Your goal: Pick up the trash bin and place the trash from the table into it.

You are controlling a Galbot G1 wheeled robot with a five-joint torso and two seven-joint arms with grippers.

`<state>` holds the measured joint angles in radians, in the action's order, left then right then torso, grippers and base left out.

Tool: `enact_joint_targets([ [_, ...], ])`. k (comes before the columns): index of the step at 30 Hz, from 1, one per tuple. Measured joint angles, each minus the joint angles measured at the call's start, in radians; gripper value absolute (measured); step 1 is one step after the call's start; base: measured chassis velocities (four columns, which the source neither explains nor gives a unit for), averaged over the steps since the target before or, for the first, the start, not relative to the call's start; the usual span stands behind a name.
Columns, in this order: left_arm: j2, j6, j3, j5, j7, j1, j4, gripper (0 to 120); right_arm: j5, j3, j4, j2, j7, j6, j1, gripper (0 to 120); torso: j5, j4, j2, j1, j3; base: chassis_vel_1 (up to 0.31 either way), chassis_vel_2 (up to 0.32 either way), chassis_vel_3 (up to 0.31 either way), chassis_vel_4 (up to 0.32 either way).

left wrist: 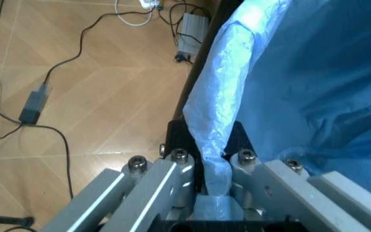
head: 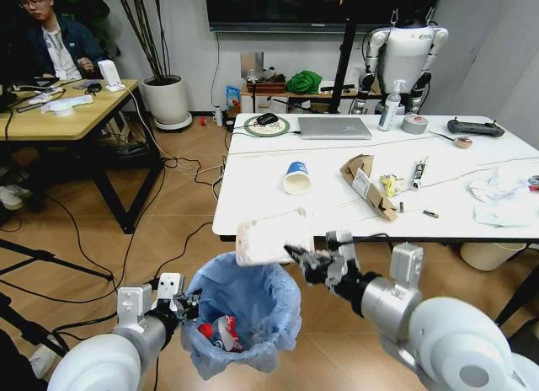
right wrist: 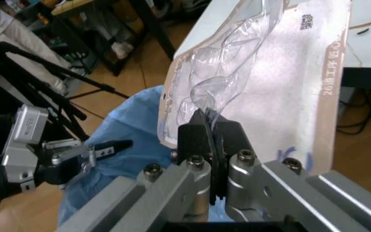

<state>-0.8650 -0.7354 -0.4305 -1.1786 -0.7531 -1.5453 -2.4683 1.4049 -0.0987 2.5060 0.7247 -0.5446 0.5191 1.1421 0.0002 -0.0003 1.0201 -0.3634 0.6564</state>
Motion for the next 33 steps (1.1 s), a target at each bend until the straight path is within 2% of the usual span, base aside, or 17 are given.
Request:
enact_joint_targets([
  [10, -0.014, 0.0, -0.017, -0.004, -0.004, -0.012, -0.005, 2, 0.006, -0.015, -0.003, -0.053, 0.108, -0.022, -0.018, 0, -0.0001, 0.0002, 0.0, 0.0, 0.0, 0.0, 0.0, 0.0, 0.0],
  [15, 0.006, 0.0, -0.031, -0.036, -0.007, -0.012, -0.016, 2, -0.074, -0.013, -0.004, -0.062, 0.288, -0.057, -0.01, 0, -0.0001, 0.0002, 0.0, 0.0, 0.0, 0.0, 0.0, 0.0, 0.0],
  [28, 0.017, 0.0, -0.043, -0.047, -0.01, -0.02, -0.031, 2, -0.157, -0.007, -0.005, -0.125, 0.491, -0.013, 0.008, 0, -0.0001, 0.0001, 0.0, 0.0, 0.0, 0.0, 0.0, 0.0, 0.0],
  [33, 0.014, 0.0, -0.043, -0.048, -0.01, -0.022, -0.032, 2, -0.181, -0.007, -0.006, -0.133, 0.508, -0.013, 0.012, 16, -0.0002, 0.0002, 0.0, 0.0, 0.0, 0.0, 0.0, 0.0, 0.0],
])
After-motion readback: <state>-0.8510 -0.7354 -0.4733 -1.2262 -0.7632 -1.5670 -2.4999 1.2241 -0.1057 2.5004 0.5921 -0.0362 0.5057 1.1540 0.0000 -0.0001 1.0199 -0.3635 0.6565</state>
